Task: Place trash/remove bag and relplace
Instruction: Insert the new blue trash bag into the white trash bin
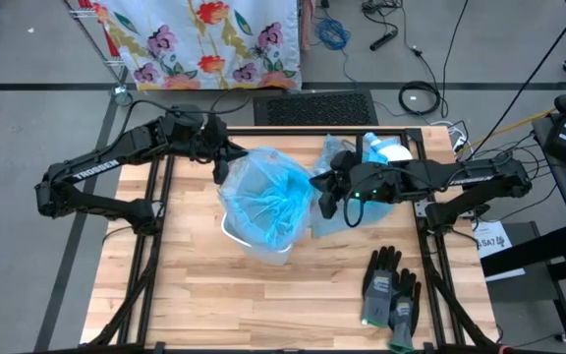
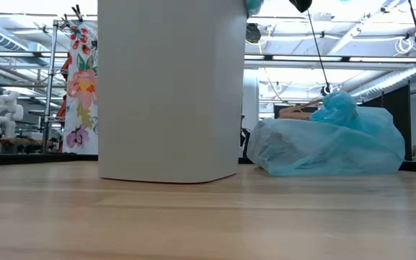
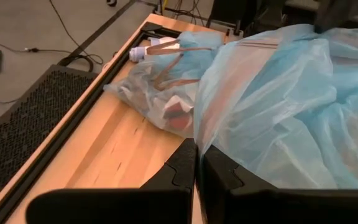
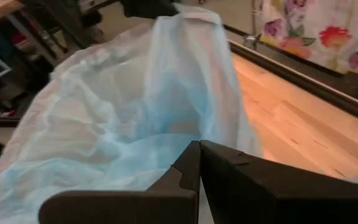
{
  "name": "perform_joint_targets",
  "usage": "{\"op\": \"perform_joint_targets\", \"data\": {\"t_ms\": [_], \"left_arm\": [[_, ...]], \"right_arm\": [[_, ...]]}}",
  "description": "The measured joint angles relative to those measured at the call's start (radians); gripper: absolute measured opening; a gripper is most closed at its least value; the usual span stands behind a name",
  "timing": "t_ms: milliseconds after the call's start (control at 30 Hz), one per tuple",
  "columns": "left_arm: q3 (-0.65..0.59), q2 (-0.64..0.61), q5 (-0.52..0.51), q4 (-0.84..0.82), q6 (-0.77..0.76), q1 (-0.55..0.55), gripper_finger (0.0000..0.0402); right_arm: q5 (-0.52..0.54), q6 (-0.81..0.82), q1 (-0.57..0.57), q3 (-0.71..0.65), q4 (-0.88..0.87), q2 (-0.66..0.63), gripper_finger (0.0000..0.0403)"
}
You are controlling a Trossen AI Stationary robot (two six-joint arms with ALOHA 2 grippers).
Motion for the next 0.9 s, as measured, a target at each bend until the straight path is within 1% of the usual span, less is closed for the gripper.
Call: {"op": "perform_joint_targets", "data": {"t_ms": [100,300,433,500,633,800,900], "left_arm": [[0.0,0.0,-0.001,0.0,0.005,0.0,0.0017],[0.0,0.0,-0.001,0.002,0.004,0.0,0.0017],[0.0,0.0,-0.004,0.002,0.005,0.0,0.0017],[0.0,0.0,-0.024,0.003,0.006,0.0,0.0017],[0.0,0.003,-0.083,-0.01,0.005,0.0,0.0017],[-0.001,0.022,-0.095,-0.071,-0.004,0.0,0.0017],[-0.017,0.04,-0.087,-0.091,-0.02,-0.002,0.0017]], "right_arm": [[-0.029,-0.006,0.0,0.0,-0.002,0.0,0.0],[-0.023,0.069,-0.011,0.0,-0.129,0.001,0.0],[-0.006,0.041,-0.024,0.0,-0.074,0.016,0.0],[-0.005,0.025,-0.033,0.0,-0.046,0.027,0.0],[0.006,0.039,-0.052,0.003,-0.049,0.064,0.0],[-0.009,0.041,-0.057,-0.004,-0.069,0.106,0.0],[-0.009,0.06,-0.056,0.0,-0.076,0.104,0.0]]}}
